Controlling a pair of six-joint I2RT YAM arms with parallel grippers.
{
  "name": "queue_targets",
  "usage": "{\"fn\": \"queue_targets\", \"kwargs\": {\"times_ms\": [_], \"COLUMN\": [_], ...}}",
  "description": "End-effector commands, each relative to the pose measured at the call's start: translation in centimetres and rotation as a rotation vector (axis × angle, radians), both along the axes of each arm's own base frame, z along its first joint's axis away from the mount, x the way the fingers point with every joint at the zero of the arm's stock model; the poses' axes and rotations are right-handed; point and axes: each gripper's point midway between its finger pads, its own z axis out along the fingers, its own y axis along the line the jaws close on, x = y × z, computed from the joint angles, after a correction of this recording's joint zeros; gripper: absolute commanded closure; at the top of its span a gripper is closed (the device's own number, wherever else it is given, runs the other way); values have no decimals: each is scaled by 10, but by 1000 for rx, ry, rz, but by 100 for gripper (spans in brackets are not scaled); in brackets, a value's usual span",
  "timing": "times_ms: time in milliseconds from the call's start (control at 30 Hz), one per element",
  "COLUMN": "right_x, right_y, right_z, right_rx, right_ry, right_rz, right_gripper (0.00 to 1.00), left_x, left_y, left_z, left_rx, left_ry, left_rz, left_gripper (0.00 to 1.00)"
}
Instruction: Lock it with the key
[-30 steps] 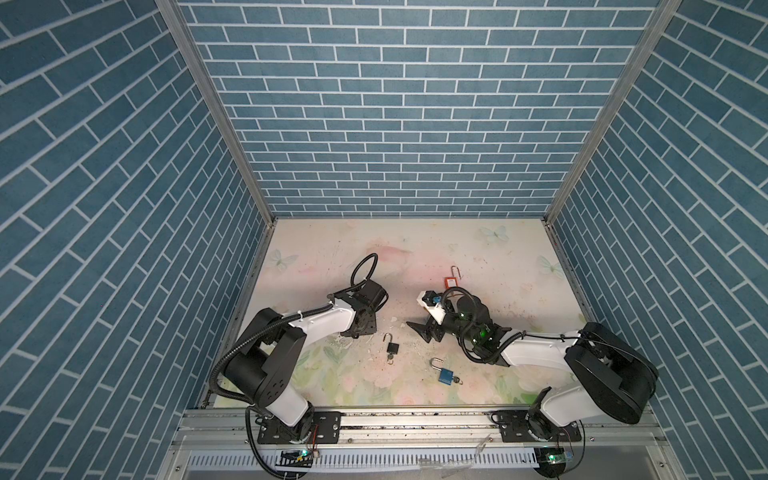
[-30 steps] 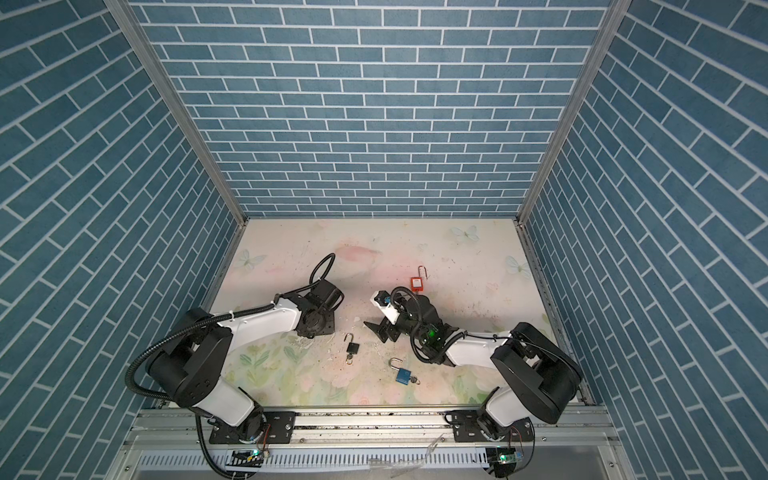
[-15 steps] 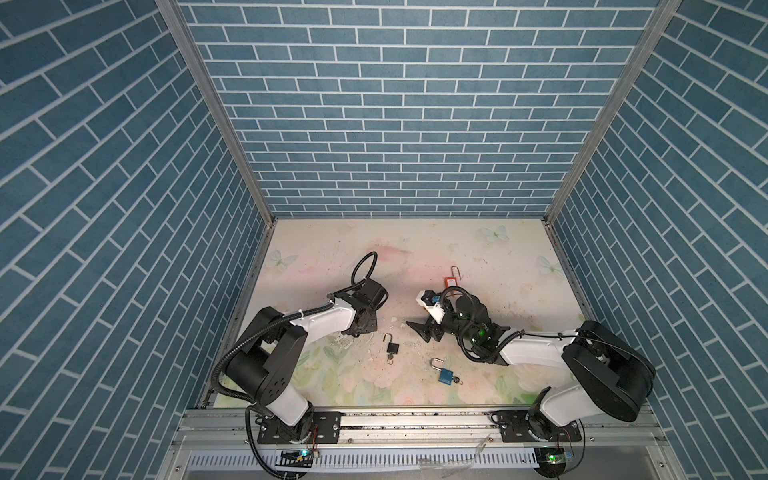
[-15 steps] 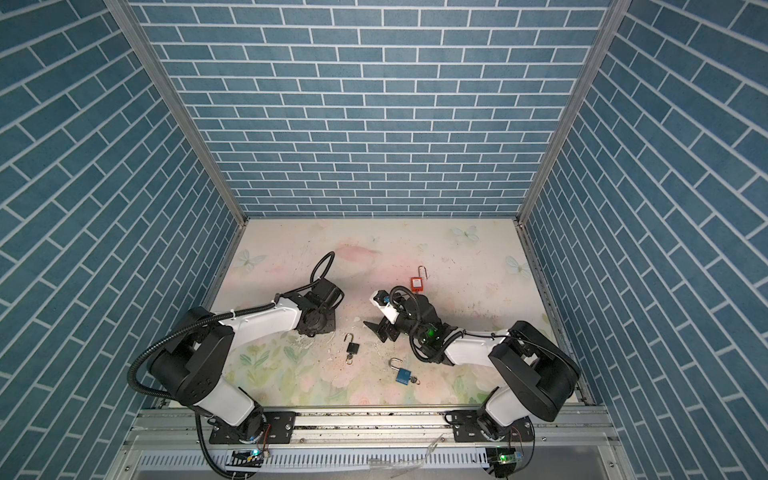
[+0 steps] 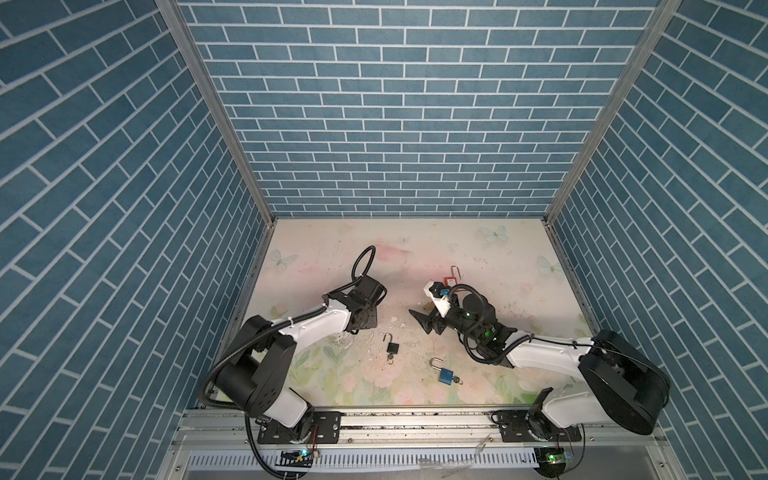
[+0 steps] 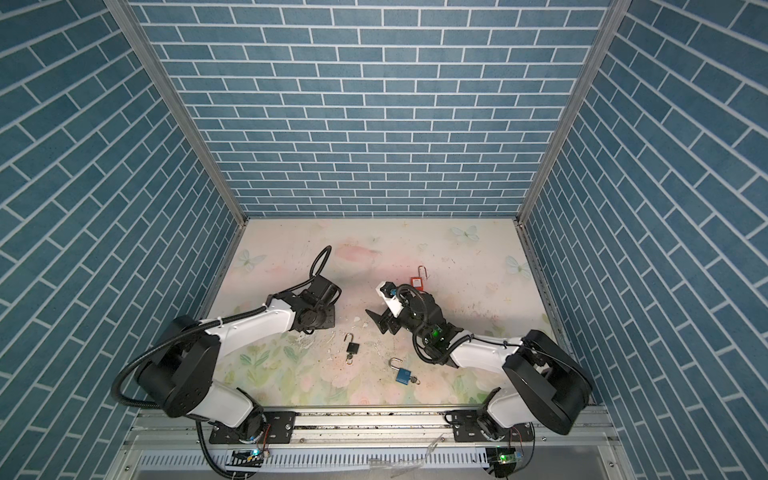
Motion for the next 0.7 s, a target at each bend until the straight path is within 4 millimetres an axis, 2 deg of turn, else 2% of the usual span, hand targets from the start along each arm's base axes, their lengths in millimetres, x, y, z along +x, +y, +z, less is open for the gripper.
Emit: {"fn": "queue_targets", "kwargs": {"times_ms": [0,100,167,267,400,567,667], "right_x": [10,12,8,-3,-19,-40,-52], "right_y": [-19,-38,-49,-62,-70,-68,-63], "right_z": [45,70,86,105,118,114,105], "right_rx": [132,216,279,355,381,355,328], "right_ry": [-38,-16,-2,5,3,55,108], "right_rz": [-106,-143,-139,-94,-46,42,104], "right_gripper": [12,11,11,10,9,8,8], "left_x": [33,38,34,23,-14,-62,-82], "left_y": [-30,-46,-64,-93,-123,-130,-130], "left_z": [79,129,153,176,192,191,181], "left_rx": [-79,-91,-107,-138,-247,-222,-154], "left_ry": [-298,-482,-579,-689,-874,-1093,-1145], "left_rz": [-121,-200,-313,-566,-858,-1132,-1274], "left_gripper": [100,100,100,100,100,100,100]}}
